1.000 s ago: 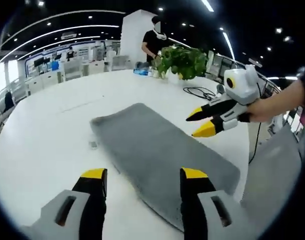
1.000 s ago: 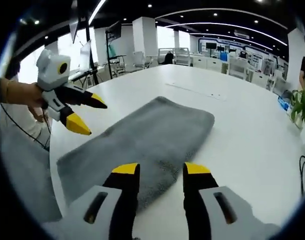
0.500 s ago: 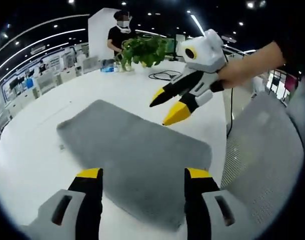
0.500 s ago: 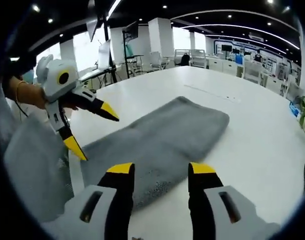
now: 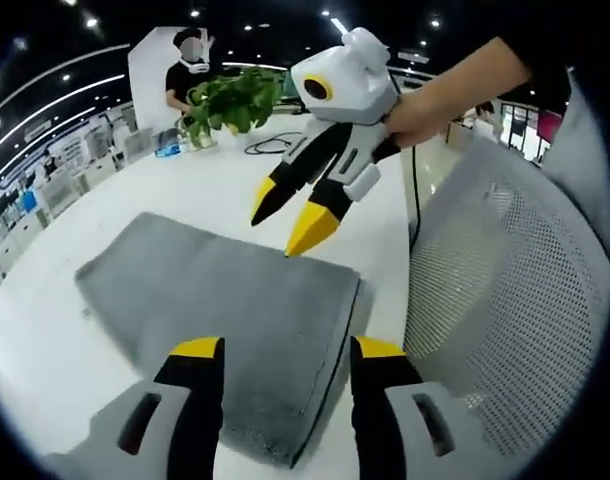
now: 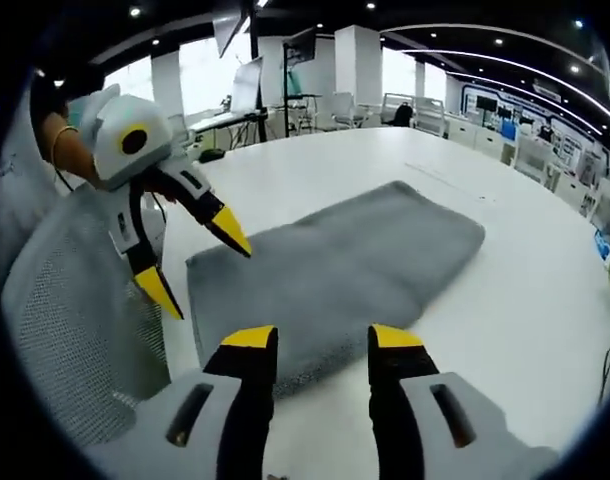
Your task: Fold the towel on the table until its edges align and the towel forms a compact rectangular stack.
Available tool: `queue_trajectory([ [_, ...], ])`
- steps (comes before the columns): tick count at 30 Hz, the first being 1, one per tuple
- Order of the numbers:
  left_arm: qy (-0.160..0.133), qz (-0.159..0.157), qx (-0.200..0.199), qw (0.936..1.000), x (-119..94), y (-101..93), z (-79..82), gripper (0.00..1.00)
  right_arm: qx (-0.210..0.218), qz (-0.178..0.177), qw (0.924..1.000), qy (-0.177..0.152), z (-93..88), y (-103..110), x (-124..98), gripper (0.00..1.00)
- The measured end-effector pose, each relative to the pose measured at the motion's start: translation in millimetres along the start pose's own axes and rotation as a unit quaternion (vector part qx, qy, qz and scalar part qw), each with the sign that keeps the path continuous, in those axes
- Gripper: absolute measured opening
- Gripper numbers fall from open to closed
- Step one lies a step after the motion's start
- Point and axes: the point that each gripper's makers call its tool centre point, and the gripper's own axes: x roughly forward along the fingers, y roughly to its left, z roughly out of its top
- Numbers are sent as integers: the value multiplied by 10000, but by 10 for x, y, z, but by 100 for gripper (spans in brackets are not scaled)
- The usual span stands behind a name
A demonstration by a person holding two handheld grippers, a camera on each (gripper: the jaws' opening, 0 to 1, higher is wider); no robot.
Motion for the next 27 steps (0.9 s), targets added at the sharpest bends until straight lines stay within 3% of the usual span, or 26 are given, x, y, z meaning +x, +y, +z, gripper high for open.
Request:
queue_trajectory([
  [7, 221, -161, 249, 9993, 60, -137, -99, 42, -312, 280, 9991, 45, -35, 231, -49, 35],
  [9, 172, -199, 319, 9991, 72, -160, -92, 36, -551, 349, 9978, 97, -62, 291, -51, 33],
  [12, 213, -266, 360, 9988, 102, -187, -116, 29, -567, 478, 9972, 135, -97, 389, -40, 32],
  [18, 406, -300, 526, 9973, 171, -201, -209, 29, -703, 784, 9941, 244, -206, 599, -2, 34],
  [27, 350, -192, 415, 9983, 246, -148, -252, 26, -1071, 956, 9876, 641, -442, 685, 80, 36],
])
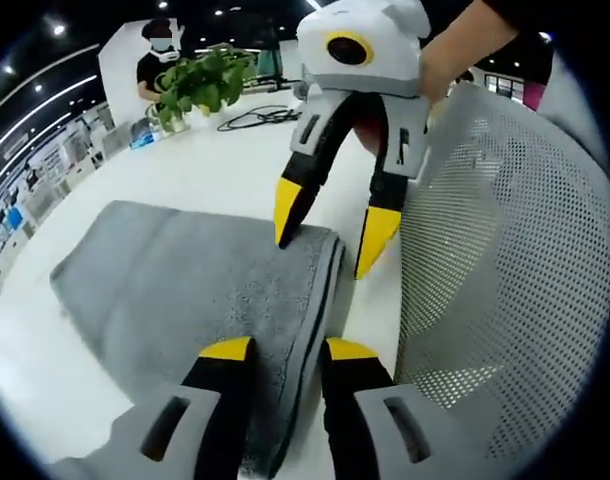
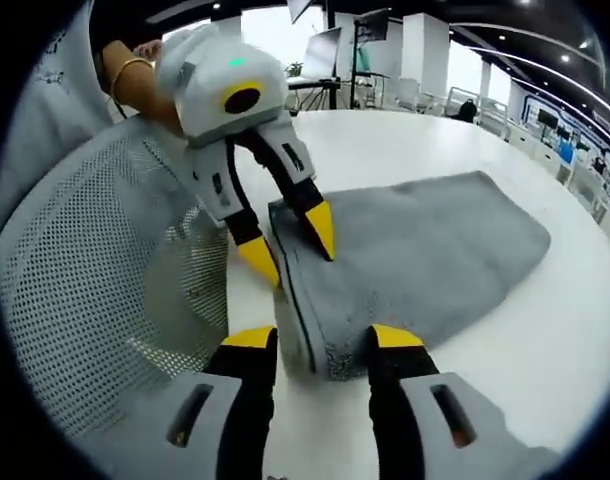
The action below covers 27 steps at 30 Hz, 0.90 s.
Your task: Fold the towel on the table until its edges align and the towel forms a compact rectangular stack.
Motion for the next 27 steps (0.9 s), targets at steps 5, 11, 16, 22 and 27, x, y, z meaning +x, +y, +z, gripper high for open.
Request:
queue_trajectory([
  [5, 107, 22, 16, 9999, 9, 8, 5, 25, -933, 42, 9947, 432, -90, 28, 51, 35],
  [11, 143, -24, -78, 9999, 10, 76, -4, 18, -768, -136, 9964, 331, -44, -91, 33, 21],
  [16, 69, 11, -16, 10000, 9, 105, 0, 11, -880, -254, 9946, 481, -47, -132, 39, 12],
  [22, 70, -91, -119, 9999, 9, 115, 13, 10, -57, -189, 9978, 628, -23, -205, 31, 7],
  [27, 166, -79, 148, 9997, -3, 60, 23, 14, 35, -222, 9983, 529, -2, -215, -11, 7],
])
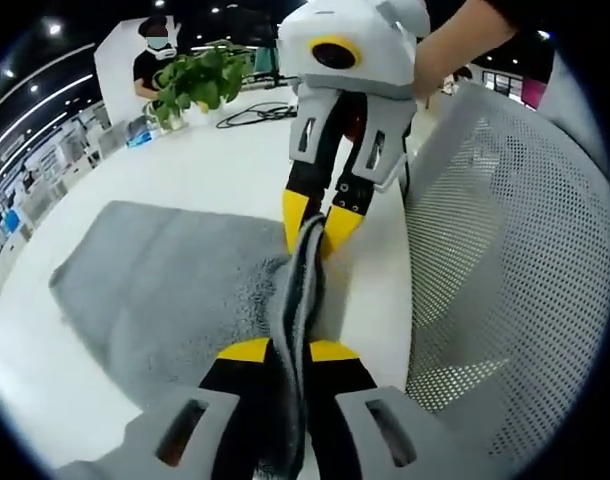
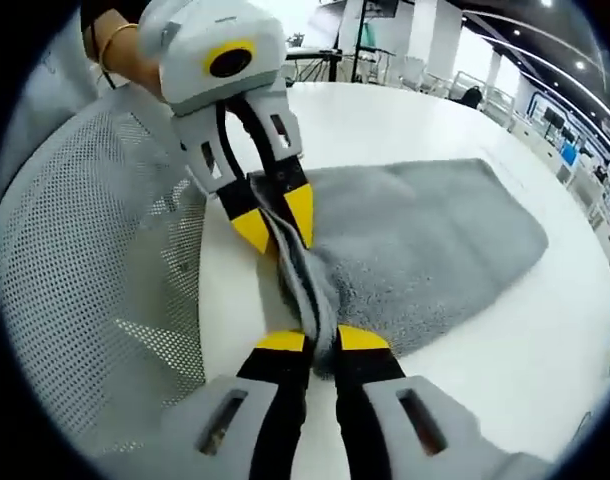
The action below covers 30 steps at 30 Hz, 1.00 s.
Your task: Fold the towel on the table until its edges align and the towel forms a compact rectangular stack.
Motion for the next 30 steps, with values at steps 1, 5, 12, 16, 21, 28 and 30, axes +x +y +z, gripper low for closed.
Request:
queue_trajectory([
  [1, 5, 17, 16, 10000, -6, -7, 1, 16, 151, -23, 9999, -47, 15, -6, -2, 7],
  [5, -9, 122, -4, 9999, -30, -63, -3, 26, 571, -77, 9980, -268, 105, -41, -60, 7],
  [12, 162, 663, 474, 9965, -73, 6, -31, 37, 1486, -104, 9863, -706, 290, -130, -179, 7],
  [16, 387, 965, 592, 9928, -96, 167, -86, 35, 1579, -130, 9840, -820, 380, -173, -243, 6],
  [21, 639, 1199, 418, 9898, -128, 342, -198, 25, 1671, -167, 9812, -956, 463, -216, -285, 7],
  [28, 526, 1334, 313, 9892, -255, 472, -161, 12, 1819, -191, 9778, -1027, 476, -241, -314, 7],
  [30, 465, 1237, 315, 9907, -280, 468, -129, 10, 1947, -185, 9744, -1108, 502, -249, -345, 7],
])
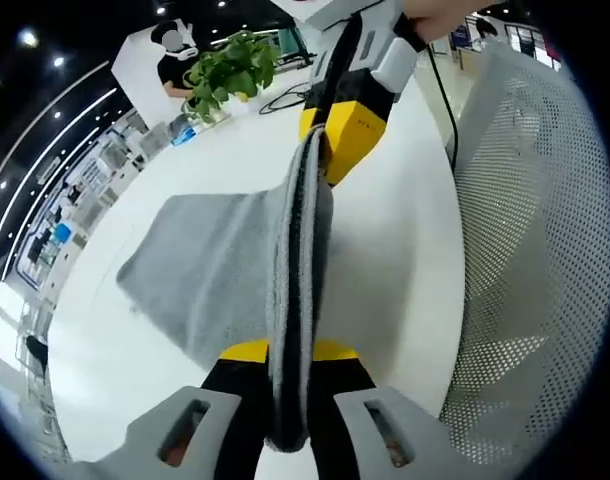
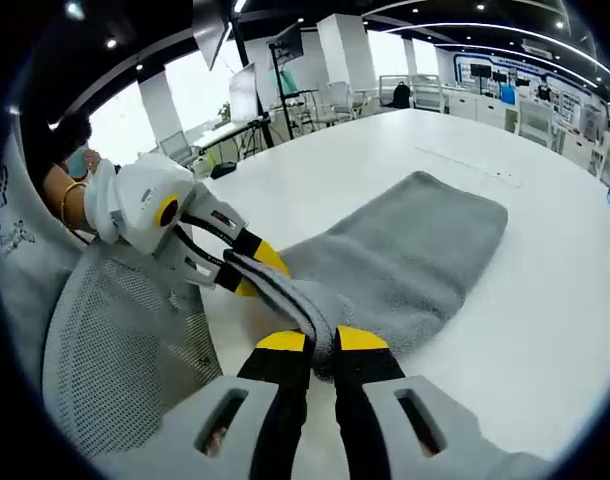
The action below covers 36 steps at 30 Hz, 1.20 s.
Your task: Fold the towel on the table until its edges align and the towel forms a compact rectangular stack.
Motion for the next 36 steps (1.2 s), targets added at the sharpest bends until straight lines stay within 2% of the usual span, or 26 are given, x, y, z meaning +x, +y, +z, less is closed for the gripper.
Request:
queue_trajectory([
  [7, -69, -98, 100, 9999, -154, 42, 91, 9, 41, 46, 9999, -120, 66, 85, -93, 7],
  [12, -203, -328, 3, 9993, -286, -41, 142, 9, -30, 130, 9999, -77, 56, 188, -168, 7],
  [15, -215, -360, 260, 9988, -397, -93, 189, 9, -62, 226, 9997, -58, 58, 294, -240, 7],
  [17, -281, -387, 242, 9986, -476, -113, 235, 8, -90, 261, 9996, -103, 75, 342, -301, 7],
  [22, -544, -594, -30, 9967, -697, -148, 398, 7, 134, 368, 9981, -479, 195, 443, -490, 7],
  [24, -591, -703, -150, 9957, -756, -160, 443, 7, 16, 423, 9967, -691, 253, 487, -549, 8],
  [25, -633, -749, -332, 9946, -791, -153, 474, 7, -145, 428, 9956, -820, 290, 497, -569, 8],
  [29, -762, -842, -666, 9913, -860, -99, 551, 7, -213, 450, 9952, -844, 265, 532, -616, 9],
  [34, -790, -917, -1025, 9873, -836, -8, 572, 7, -260, 451, 9949, -867, 231, 555, -591, 11],
  [36, -814, -936, -1303, 9837, -830, 37, 591, 7, -500, 238, 9938, -969, 258, 526, -577, 13],
])
